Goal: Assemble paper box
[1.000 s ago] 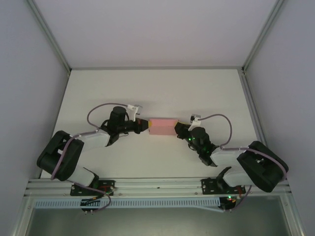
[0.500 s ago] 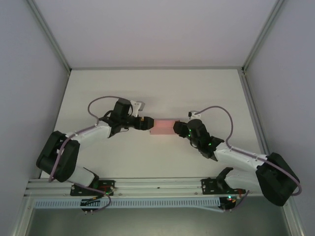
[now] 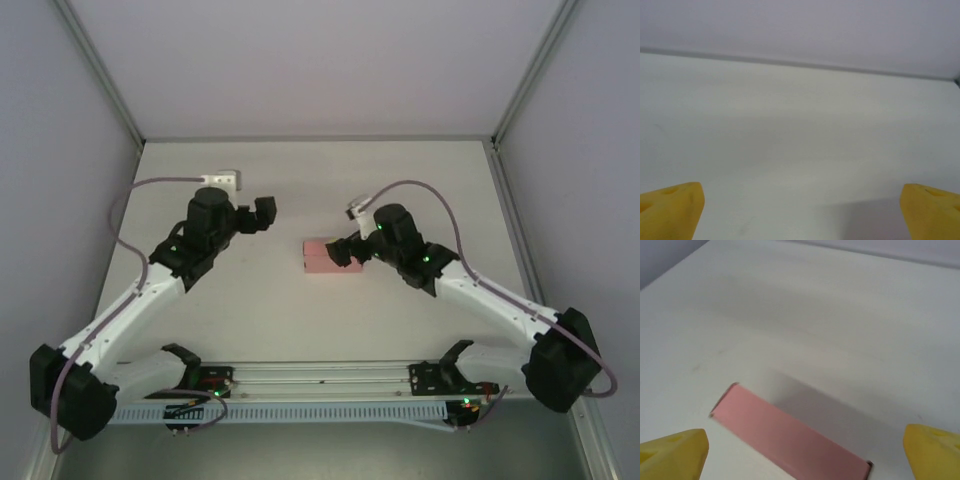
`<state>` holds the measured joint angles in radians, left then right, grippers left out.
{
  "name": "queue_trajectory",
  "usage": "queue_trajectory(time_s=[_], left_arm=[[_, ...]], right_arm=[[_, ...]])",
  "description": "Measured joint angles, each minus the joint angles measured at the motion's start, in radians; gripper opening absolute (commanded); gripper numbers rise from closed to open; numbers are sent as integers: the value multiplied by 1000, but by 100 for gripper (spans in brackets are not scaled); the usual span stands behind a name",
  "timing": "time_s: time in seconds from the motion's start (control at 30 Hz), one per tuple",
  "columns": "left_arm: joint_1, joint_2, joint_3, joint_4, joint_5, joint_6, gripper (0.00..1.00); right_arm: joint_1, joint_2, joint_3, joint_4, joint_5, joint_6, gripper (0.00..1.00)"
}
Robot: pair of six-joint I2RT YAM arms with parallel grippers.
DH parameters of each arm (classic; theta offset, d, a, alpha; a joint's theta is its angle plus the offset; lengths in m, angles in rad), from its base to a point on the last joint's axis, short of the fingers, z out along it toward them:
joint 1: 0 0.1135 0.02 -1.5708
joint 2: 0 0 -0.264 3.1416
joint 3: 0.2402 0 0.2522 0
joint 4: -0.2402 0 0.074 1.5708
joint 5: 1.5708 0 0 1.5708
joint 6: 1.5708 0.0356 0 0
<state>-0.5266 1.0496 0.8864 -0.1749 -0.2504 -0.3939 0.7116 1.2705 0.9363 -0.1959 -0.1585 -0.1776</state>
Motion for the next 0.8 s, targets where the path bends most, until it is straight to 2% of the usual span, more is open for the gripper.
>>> queue_trajectory(time_s=[0.1,0.2,0.33,0.43,0.53,0.7,0.73,0.8], left_arm=[[2,-13,-29,-24,-45,-12,100],[2,-13,-68,-55,-63,-21,100],[2,-8,-84,-89,-69,-26,100],[2,-8,-85,-95,-71,-26,100],[2,-6,-85,-95,-71,-26,100],[2,-4,-85,-95,-71,-26,100],[2,-4,-85,-95,-71,-26,100],[2,-4,-85,-95,-71,-25,100]], right_arm=[[2,138,164,-162,-70,-253,100],[2,291,315,-325,-75,-436,100],[2,466,450,-482,-35,-568,100],[2,545,490,-554,-5,-622,94],[2,592,522,-610,11,-655,80],[2,622,563,-678,28,-688,37],[2,623,565,-685,31,-692,32],[3,621,569,-698,41,-692,33]])
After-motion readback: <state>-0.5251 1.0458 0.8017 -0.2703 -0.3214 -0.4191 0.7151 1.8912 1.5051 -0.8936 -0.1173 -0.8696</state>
